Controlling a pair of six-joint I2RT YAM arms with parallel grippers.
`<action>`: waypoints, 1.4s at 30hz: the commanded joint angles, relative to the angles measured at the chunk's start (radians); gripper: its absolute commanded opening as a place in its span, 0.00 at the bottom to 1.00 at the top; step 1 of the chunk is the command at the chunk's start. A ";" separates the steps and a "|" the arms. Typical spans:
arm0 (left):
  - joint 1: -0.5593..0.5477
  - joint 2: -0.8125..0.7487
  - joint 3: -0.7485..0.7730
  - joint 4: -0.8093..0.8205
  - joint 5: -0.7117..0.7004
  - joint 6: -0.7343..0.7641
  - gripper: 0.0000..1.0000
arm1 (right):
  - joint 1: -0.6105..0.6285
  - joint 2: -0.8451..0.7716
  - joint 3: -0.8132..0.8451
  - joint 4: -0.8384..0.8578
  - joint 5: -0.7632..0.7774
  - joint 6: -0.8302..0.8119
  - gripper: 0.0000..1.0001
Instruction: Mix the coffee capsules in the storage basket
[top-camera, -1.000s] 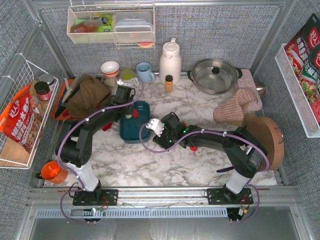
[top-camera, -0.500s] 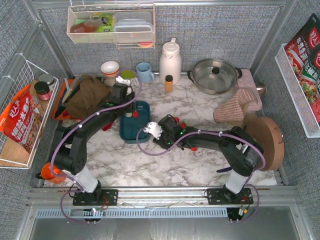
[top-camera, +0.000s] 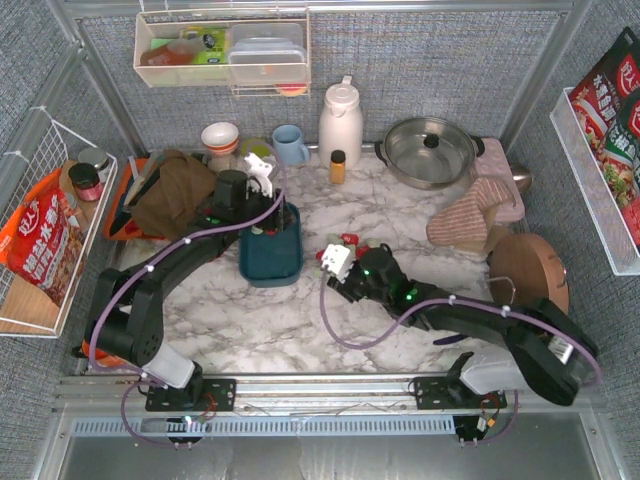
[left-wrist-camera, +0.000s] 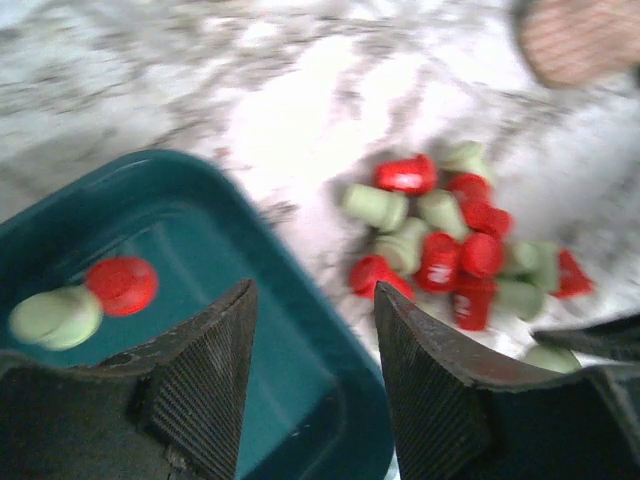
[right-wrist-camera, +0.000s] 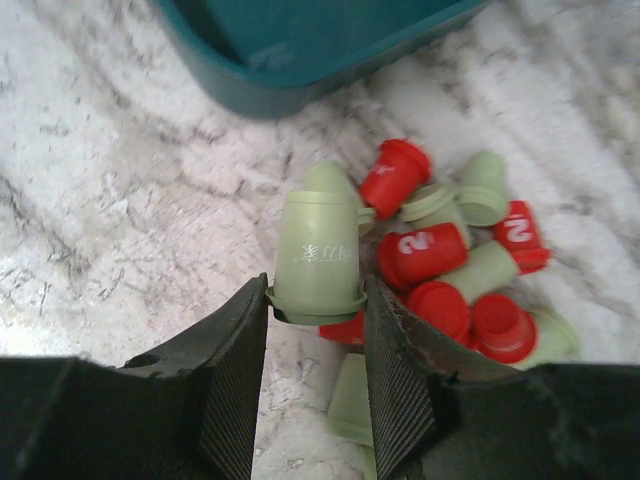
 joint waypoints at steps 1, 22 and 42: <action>-0.023 0.001 -0.020 0.161 0.360 -0.028 0.60 | -0.009 -0.117 -0.077 0.242 0.047 0.042 0.23; -0.144 0.009 0.013 0.179 0.605 -0.069 0.65 | -0.021 -0.227 -0.132 0.363 0.126 0.007 0.23; -0.169 0.066 0.055 0.130 0.603 -0.087 0.53 | -0.021 -0.206 -0.107 0.380 0.075 0.005 0.24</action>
